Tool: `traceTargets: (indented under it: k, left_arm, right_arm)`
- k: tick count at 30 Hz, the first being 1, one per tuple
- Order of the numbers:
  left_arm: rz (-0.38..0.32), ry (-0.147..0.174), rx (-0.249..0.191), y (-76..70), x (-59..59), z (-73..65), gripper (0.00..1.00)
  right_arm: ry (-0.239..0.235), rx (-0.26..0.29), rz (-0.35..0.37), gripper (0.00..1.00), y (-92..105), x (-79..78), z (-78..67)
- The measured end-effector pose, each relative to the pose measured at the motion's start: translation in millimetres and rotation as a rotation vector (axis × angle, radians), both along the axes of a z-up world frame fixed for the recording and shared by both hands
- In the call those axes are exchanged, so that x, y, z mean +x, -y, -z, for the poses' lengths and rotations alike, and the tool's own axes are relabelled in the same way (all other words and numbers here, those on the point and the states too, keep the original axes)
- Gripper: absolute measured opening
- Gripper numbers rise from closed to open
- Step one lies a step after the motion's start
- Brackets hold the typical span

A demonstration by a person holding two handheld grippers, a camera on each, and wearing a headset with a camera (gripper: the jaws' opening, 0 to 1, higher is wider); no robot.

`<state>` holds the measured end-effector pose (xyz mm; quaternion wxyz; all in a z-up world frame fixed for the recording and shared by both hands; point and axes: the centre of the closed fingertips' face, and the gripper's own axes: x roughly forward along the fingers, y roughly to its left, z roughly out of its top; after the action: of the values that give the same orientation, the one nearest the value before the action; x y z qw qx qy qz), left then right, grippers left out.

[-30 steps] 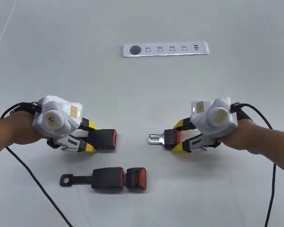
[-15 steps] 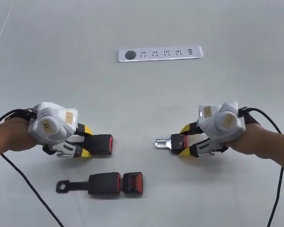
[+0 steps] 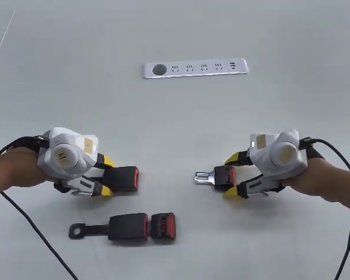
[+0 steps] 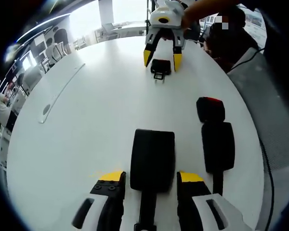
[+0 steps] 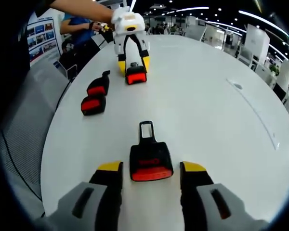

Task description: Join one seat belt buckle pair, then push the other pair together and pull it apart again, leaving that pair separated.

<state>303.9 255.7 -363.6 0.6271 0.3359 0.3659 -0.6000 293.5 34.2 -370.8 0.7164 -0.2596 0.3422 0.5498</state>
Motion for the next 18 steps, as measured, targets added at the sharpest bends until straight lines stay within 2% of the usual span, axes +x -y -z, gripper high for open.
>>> traceTargets:
  k: [1, 2, 4, 7, 9, 10, 11, 12, 13, 14, 16, 18]
  left_arm:
    - [-0.034, -0.036, -0.047, 5.3, -4.7, -6.0, 0.51]
    - [-0.055, -0.044, -0.063, 6.6, -4.9, -9.6, 0.57]
    - [-0.096, -0.007, -0.076, 3.4, 4.3, -16.2, 0.65]
    - [-0.217, -0.003, -0.156, 4.4, 13.2, -30.0, 0.66]
    - [-0.279, -0.017, -0.202, 5.5, 14.3, -36.5, 0.7]
    - [-0.305, 0.0, -0.226, 5.1, 16.0, -40.9, 0.73]
    - [-0.324, 0.009, -0.228, 3.4, 15.9, -42.9, 0.76]
    - [-0.367, -0.004, -0.213, -1.0, 14.3, -43.4, 0.76]
    - [-0.39, -0.013, -0.213, -2.7, 13.7, -42.7, 0.76]
    - [-0.418, -0.008, -0.218, -5.8, 12.9, -44.3, 0.77]
    - [-0.471, 0.025, -0.259, -7.3, 13.9, -51.5, 0.78]
    - [-0.545, 0.01, -0.299, -8.5, 10.2, -57.0, 0.8]
  right_arm:
    - [0.005, 0.002, 0.016, 0.53, 0.4, 1.2, -0.7]
    - [-0.003, 0.019, 0.066, 0.56, -0.3, 3.1, -2.4]
    - [0.028, 0.044, 0.111, 0.6, -0.2, 7.6, -8.6]
    - [0.06, 0.053, 0.174, 0.63, 2.5, 10.1, -13.9]
    - [0.068, 0.076, 0.237, 0.65, 2.9, 10.3, -17.8]
    - [0.08, 0.076, 0.261, 0.66, 4.6, 11.4, -19.5]
    - [0.091, 0.079, 0.297, 0.67, 6.9, 11.7, -21.8]
    - [0.091, 0.084, 0.323, 0.68, 7.9, 10.9, -23.5]
    - [0.08, 0.12, 0.363, 0.7, 6.6, 9.0, -27.5]
    - [0.082, 0.135, 0.393, 0.71, 7.7, 8.8, -30.2]
    - [0.114, 0.14, 0.445, 0.73, 13.8, 9.3, -35.8]
    - [0.147, 0.135, 0.487, 0.76, 18.6, 8.5, -41.4]
